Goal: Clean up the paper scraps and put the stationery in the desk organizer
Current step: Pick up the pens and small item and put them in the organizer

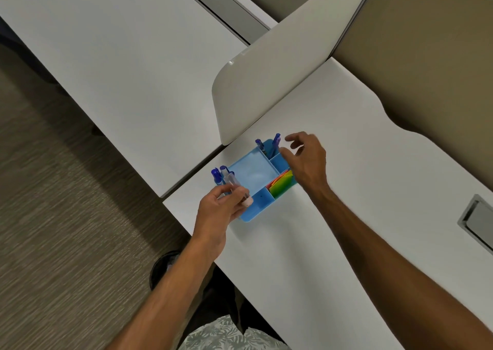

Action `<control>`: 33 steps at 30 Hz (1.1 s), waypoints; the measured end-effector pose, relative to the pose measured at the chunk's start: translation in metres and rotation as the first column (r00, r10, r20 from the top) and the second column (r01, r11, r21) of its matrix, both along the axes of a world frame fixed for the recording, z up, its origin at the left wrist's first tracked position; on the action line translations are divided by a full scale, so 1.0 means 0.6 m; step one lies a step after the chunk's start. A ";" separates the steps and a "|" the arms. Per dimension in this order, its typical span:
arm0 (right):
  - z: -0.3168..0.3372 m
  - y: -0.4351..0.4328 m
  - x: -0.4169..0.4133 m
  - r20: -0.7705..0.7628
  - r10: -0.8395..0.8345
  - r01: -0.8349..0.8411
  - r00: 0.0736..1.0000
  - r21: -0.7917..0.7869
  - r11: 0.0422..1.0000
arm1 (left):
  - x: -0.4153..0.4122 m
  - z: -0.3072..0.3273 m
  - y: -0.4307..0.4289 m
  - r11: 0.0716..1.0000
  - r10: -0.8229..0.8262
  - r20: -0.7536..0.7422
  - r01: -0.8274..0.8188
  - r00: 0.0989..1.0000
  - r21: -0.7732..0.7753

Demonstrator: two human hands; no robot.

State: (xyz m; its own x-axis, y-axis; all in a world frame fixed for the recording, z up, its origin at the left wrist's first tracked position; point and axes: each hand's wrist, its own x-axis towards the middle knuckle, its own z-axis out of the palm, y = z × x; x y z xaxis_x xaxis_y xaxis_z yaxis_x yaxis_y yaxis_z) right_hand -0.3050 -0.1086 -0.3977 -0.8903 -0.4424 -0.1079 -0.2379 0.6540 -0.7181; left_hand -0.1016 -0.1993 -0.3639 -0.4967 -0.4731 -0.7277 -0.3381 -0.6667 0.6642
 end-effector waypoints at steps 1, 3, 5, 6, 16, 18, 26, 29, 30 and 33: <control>0.016 0.009 0.018 0.040 0.018 -0.016 0.999 -0.049 0.999 | -0.003 0.000 0.000 1.000 0.004 -0.010 -0.004 1.000 0.003; 0.052 0.029 0.058 0.186 0.133 -0.104 0.974 -0.156 0.982 | -0.006 -0.001 -0.001 1.000 0.008 -0.028 -0.008 1.000 0.024; 0.079 0.047 0.097 0.313 0.293 -0.238 0.904 -0.202 0.950 | -0.009 0.000 0.002 0.999 -0.006 -0.040 0.008 0.999 0.032; 0.085 0.054 0.113 0.342 0.343 -0.287 0.875 -0.202 0.936 | -0.010 0.001 0.005 0.999 -0.021 -0.045 0.022 0.999 0.024; 0.063 0.080 0.141 0.200 0.153 -0.094 0.968 -0.277 0.956 | -0.014 0.027 0.033 0.993 -0.062 -0.116 0.073 0.991 0.095; 0.054 0.081 0.114 0.099 0.056 -0.032 0.993 -0.226 0.974 | -0.010 0.027 0.032 0.996 -0.076 -0.092 0.080 0.993 0.036; -0.007 0.057 0.019 -0.166 0.176 -0.142 0.970 0.196 0.970 | 0.025 0.013 0.031 0.673 -0.303 0.207 0.363 0.930 -0.645; -0.021 0.035 0.012 -0.168 0.304 -0.247 0.938 0.290 0.924 | 0.036 0.006 0.028 0.613 -0.324 0.225 0.385 0.919 -0.690; -0.024 0.028 0.012 -0.176 0.358 -0.287 0.917 0.330 0.899 | 0.039 0.005 0.027 0.605 -0.327 0.227 0.388 0.917 -0.695; -0.033 0.011 0.010 -0.226 0.499 -0.340 0.837 0.500 0.797 | 0.045 0.005 0.021 0.599 -0.319 0.235 0.387 0.918 -0.701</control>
